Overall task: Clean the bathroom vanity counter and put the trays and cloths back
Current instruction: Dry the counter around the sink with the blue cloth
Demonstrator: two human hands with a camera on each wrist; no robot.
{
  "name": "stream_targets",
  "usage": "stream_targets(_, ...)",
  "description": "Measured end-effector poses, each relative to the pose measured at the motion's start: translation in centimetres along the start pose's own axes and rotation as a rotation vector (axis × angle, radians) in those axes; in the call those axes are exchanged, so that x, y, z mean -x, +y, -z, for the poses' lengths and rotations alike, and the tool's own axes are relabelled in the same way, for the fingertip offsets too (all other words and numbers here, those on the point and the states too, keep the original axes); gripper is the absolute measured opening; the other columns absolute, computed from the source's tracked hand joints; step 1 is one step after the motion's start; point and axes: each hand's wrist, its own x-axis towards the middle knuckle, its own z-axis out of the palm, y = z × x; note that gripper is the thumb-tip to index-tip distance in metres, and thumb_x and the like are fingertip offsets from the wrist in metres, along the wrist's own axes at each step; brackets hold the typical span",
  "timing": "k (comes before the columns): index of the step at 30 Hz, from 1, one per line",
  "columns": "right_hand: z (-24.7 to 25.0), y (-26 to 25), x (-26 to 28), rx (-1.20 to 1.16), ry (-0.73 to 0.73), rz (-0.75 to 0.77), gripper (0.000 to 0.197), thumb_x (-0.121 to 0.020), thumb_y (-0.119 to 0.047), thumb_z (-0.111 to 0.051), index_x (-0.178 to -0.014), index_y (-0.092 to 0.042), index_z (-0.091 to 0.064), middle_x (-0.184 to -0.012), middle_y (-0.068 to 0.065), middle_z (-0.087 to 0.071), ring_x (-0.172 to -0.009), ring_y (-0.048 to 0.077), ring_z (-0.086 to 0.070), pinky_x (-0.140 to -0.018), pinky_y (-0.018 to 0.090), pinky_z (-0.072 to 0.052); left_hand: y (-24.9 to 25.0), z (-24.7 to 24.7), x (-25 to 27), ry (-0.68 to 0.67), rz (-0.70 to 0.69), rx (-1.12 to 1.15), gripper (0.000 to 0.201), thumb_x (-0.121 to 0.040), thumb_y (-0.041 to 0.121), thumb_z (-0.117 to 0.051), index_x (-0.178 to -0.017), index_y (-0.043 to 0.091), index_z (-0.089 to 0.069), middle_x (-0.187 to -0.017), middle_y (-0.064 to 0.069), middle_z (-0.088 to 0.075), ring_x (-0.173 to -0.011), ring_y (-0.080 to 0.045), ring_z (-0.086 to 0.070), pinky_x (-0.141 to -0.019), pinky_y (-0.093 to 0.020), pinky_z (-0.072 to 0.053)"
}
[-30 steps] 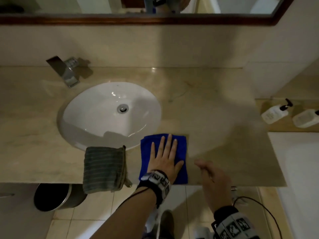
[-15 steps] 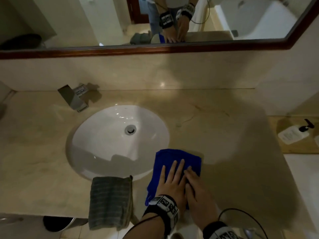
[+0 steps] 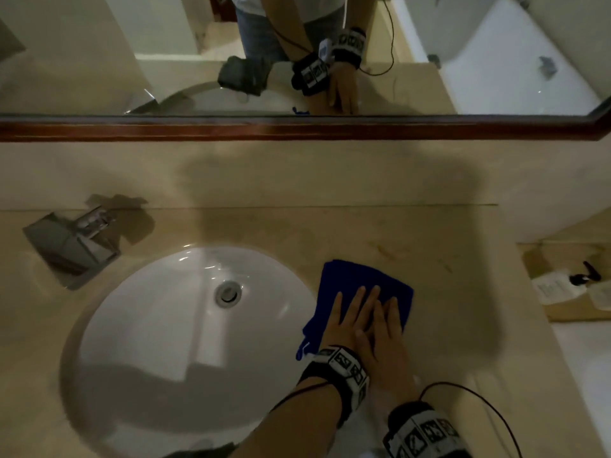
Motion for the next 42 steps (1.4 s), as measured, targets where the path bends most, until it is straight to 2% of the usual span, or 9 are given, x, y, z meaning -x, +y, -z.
stream_targets(6,1.5,0.2,-4.3,0.048,0.043,0.037,0.073,-0.098,-0.045,-0.037,-0.146,-0.024,0.014,-0.152,-0.012,0.028,-0.148,0.013,-0.001,-0.114,0.036,-0.031,-1.2,1.3,-4.4,0.006,0.05,-0.032,0.105,-0.088,0.065,-0.043,-0.139,0.022,0.038,-0.149,-0.005,0.041,-0.137,-0.03,0.034,-0.106,-0.057,0.021)
stream_targets(10,2.8,0.4,-8.0,0.079,0.04,0.06,0.075,-0.095,-0.048,-0.037,-0.149,-0.023,0.009,-0.152,-0.013,0.023,-0.148,0.016,-0.004,-0.114,0.039,-0.031,-1.9,3.0,-7.4,-0.041,0.12,-0.016,0.11,-0.082,0.069,-0.047,-0.145,0.02,0.029,-0.157,-0.006,0.023,-0.143,-0.03,0.02,-0.11,-0.058,0.012)
stream_targets(16,4.4,-0.3,-13.4,0.05,-0.004,0.108,0.076,-0.093,-0.049,-0.044,-0.154,-0.028,-0.003,-0.159,-0.011,0.013,-0.147,0.018,-0.011,-0.113,0.045,-0.032,-3.5,5.1,-11.2,-0.022,0.175,0.034,0.084,-0.094,0.057,-0.038,-0.149,0.03,0.02,-0.147,0.001,0.044,-0.138,-0.024,0.036,-0.103,-0.054,0.033)
stream_targets(21,3.9,-3.2,-16.1,0.028,0.012,0.113,0.075,-0.09,-0.051,-0.047,-0.152,-0.024,-0.015,-0.16,-0.005,0.0,-0.145,0.021,-0.014,-0.113,0.043,-0.03,-6.4,7.0,-11.7,-0.046,0.217,0.067,0.076,-0.097,0.051,-0.034,-0.149,0.029,0.017,-0.155,0.001,0.03,-0.143,-0.022,0.024,-0.112,-0.051,0.018)
stream_targets(26,1.5,-7.8,-15.9,0.098,-0.01,0.067,0.085,-0.082,-0.065,-0.037,-0.151,-0.02,-0.013,-0.159,-0.005,0.001,-0.143,0.023,-0.013,-0.109,0.045,-0.035,-10.7,6.9,-10.0,-0.053,0.217,0.058,0.074,-0.097,0.049,-0.034,-0.15,0.029,0.013,-0.158,0.003,0.021,-0.145,-0.018,0.019,-0.11,-0.047,0.02)
stream_targets(30,-2.1,-12.1,-15.3,0.035,0.002,0.138,0.099,-0.069,-0.07,-0.022,-0.15,-0.014,-0.019,-0.159,0.005,-0.006,-0.143,0.024,-0.014,-0.116,0.046,-0.02,-15.0,6.8,-6.9,-0.05,0.285,0.049,0.068,-0.099,0.046,-0.03,-0.151,0.03,0.011,-0.159,0.004,0.016,-0.146,-0.017,0.014,-0.113,-0.045,0.016)
stream_targets(32,-3.8,-14.2,-15.0,0.045,0.0,0.177,0.099,-0.07,-0.069,-0.021,-0.15,-0.011,-0.02,-0.158,0.009,-0.009,-0.143,0.026,-0.015,-0.118,0.044,-0.014,-17.4,6.6,-5.2,0.086,0.311,0.049,0.061,-0.096,0.044,-0.029,-0.152,0.029,-0.01,-0.16,0.004,-0.011,-0.147,-0.017,-0.01,-0.117,-0.046,-0.004)
stream_targets(34,-5.6,-16.3,-14.8,0.052,-0.011,0.207,0.098,-0.072,-0.068,-0.022,-0.15,-0.009,-0.02,-0.158,0.011,-0.01,-0.144,0.026,-0.014,-0.12,0.04,-0.007,-19.6,6.0,-3.3,0.1,0.343,0.091,0.059,-0.086,0.044,-0.03,-0.142,0.027,-0.035,-0.145,0.003,-0.044,-0.135,-0.018,-0.037,-0.112,-0.046,-0.027)
stream_targets(42,-13.6,-24.7,-14.4,0.113,-0.097,0.377,0.093,-0.076,-0.064,-0.029,-0.148,-0.006,-0.026,-0.154,0.015,-0.022,-0.144,0.029,-0.02,-0.119,0.041,-0.006,-29.0,4.5,4.2,0.176,0.488,0.044,0.065,-0.081,0.048,-0.032,-0.139,0.021,-0.033,-0.137,-0.001,-0.054,-0.13,-0.02,-0.033,-0.111,-0.047,-0.03)
